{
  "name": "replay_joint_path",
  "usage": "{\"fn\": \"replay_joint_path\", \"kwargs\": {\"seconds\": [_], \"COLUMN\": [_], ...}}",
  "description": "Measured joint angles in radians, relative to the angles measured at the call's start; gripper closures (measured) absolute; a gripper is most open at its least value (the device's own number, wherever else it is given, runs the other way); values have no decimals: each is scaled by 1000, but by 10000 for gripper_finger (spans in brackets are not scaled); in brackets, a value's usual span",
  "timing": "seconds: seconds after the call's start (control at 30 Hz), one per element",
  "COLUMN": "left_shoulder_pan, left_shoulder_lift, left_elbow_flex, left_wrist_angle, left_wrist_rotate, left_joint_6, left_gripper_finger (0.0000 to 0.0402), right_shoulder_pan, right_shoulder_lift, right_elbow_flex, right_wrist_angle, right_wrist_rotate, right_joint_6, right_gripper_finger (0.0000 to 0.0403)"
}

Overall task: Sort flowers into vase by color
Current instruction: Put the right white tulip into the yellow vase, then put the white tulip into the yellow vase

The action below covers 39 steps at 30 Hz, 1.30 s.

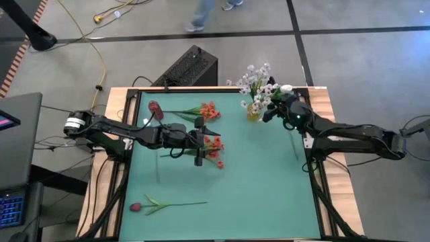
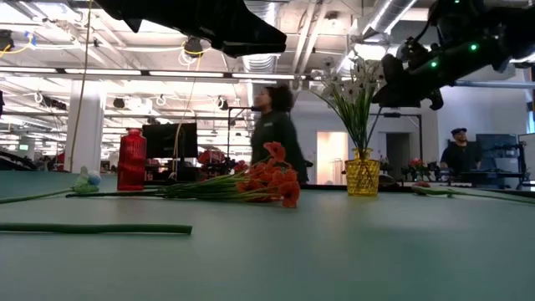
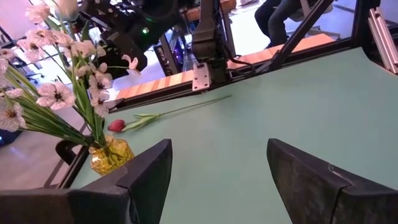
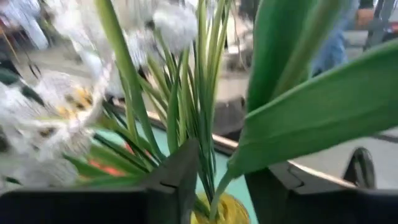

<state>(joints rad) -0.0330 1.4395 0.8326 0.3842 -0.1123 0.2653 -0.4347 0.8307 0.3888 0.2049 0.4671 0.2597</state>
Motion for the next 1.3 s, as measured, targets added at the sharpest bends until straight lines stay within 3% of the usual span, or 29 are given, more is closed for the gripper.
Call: {"fn": "replay_joint_path", "kwargs": {"seconds": [0.2,0.4,0.63,0.9,1.13,1.3], "left_shoulder_pan": [0,0,0,0,0,-9], "left_shoulder_lift": [0,0,-25,-145,-228,-230], "left_elbow_flex": [0,0,0,2,1,1], "left_wrist_angle": [-21,-29,-85,-375,-791,-1098], "left_wrist_rotate": [-5,-5,-7,-60,-90,-88], "left_joint_6": [1,1,8,-57,-329,-741], "left_gripper_finger": [150,150,150,150,150,150], "right_shoulder_pan": [-20,-40,-41,-26,57,160], "right_shoulder_lift": [0,0,1,1,1,2], "right_elbow_flex": [137,247,363,433,437,437], "right_wrist_angle": [-372,-585,-797,-984,-1067,-1065], "right_wrist_rotate": [-32,-40,-159,-341,-465,-471], "right_joint_6": [38,20,14,-7,35,147], "right_gripper_finger": [163,109,86,85,85,85]}}
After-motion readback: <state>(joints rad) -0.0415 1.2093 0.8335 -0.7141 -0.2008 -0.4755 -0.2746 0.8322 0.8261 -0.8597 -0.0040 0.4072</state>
